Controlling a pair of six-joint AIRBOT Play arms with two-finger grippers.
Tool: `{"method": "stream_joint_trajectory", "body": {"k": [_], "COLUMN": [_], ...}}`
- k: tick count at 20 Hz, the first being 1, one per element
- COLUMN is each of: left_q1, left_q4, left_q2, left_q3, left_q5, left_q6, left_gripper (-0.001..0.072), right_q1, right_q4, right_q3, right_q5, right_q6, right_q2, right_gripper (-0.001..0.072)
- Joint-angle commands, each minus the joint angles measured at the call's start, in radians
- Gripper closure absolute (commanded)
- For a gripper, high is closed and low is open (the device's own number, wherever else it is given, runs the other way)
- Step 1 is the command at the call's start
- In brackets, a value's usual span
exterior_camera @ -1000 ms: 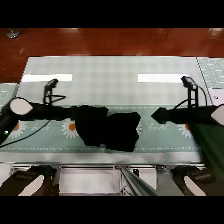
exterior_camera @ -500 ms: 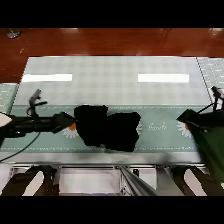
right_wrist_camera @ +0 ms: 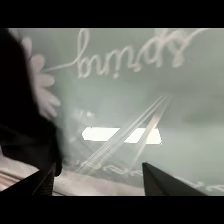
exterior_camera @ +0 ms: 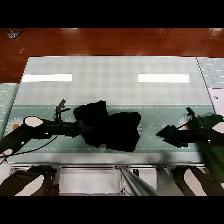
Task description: Fold the shirts.
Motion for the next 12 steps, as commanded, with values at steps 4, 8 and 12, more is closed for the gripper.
{"method": "stream_joint_trajectory", "body": {"k": [4,8,12], "left_q1": [-0.012,-0.012,-0.012], "left_q4": [-0.007,-0.007,-0.007], "left_q2": [-0.127,-0.127,-0.126], "left_q3": [0.125,0.174,0.179], "left_q5": [-0.009,-0.037,-0.054], "left_q6": [0.083,0.084,0.084], "left_gripper": [0.0677,0.0677,0.0677], "right_q1": [0.307,0.455,0.609], "right_q4": [0.078,0.122,0.219], "right_q3": [-0.022,-0.022,-0.022], "right_q5": [-0.12,-0.158,-0.269], "right_q6": [0.069,0.101,0.105], "right_q2": [-0.029,-0.08,-0.148], "right_gripper": [0.0091,0.0091,0.0091]}}
